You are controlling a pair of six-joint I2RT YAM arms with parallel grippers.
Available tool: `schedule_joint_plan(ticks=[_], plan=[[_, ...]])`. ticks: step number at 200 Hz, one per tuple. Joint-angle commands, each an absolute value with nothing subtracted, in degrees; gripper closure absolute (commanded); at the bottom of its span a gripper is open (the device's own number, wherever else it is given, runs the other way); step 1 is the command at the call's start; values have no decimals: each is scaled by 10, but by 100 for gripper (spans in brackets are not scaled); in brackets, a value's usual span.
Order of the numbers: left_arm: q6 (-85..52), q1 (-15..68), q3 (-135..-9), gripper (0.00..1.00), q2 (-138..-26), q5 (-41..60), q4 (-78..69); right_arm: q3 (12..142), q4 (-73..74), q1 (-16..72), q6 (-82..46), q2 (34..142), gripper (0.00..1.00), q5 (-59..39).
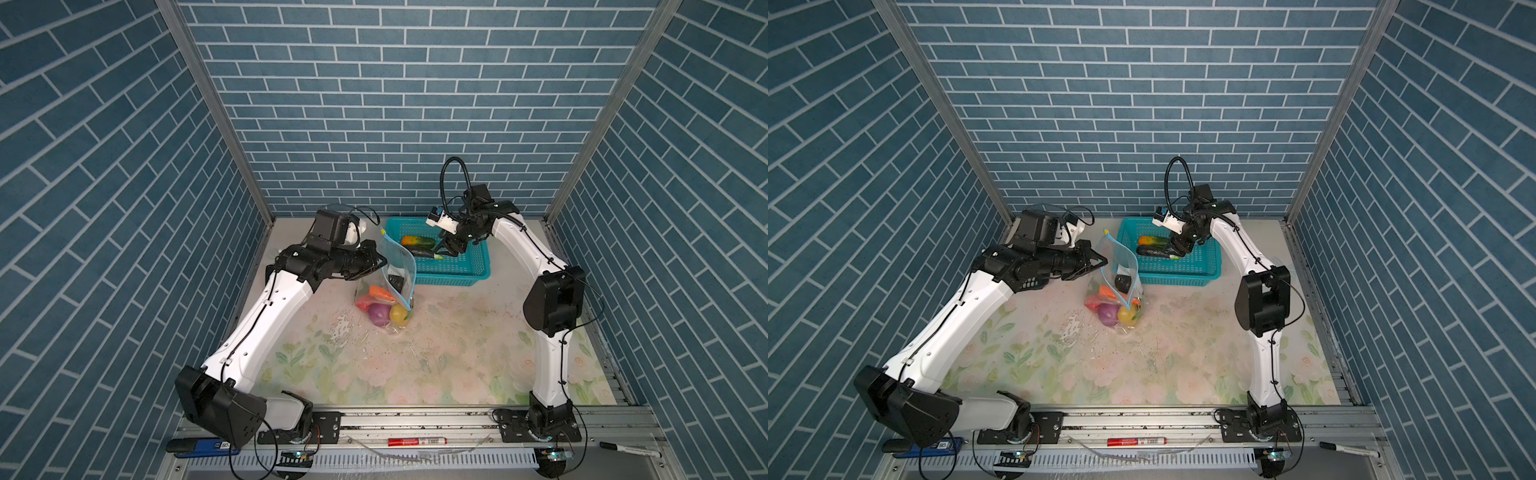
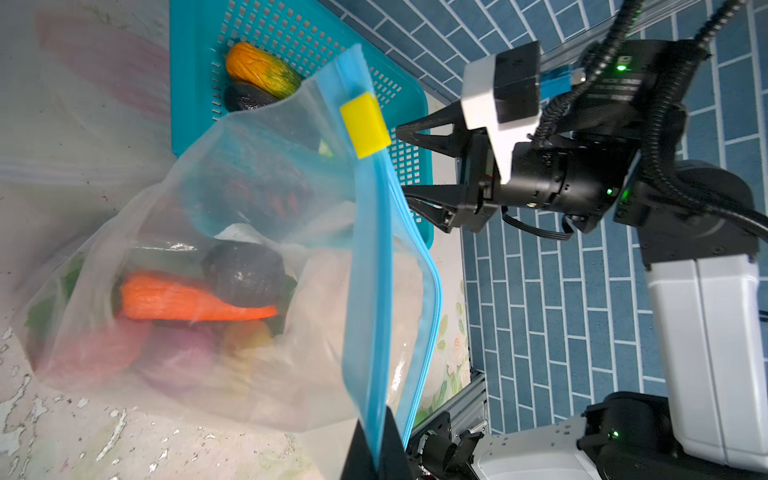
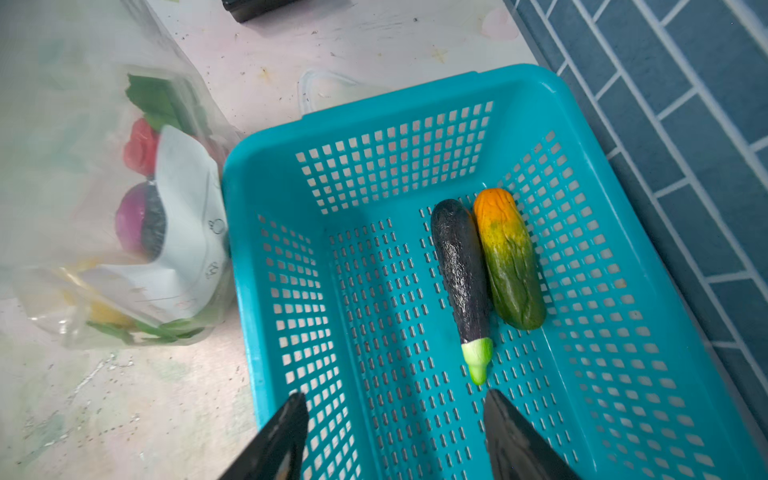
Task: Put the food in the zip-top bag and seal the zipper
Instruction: 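Raise the right gripper out of the bag and move over the basket, then lower the right gripper and close it on the dark eggplant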
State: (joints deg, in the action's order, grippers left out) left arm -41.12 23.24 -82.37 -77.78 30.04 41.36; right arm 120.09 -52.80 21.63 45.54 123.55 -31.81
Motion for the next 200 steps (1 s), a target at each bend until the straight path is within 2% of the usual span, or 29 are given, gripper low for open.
schedule_joint_plan(ticks=[1,75,131,200], plan=[[-401,235,-824,100,-779,300,421,1253,-507,210,522,1276,32,-365],[-400,235,-818,100,-780,297,421,1331,-491,202,570,1396,37,-390],[-400,235,-813,100,-781,298,418,1340,-483,203,603,1440,40,-416],[-403,235,-806,100,-774,296,421,1372,-442,217,601,1499,39,-381]])
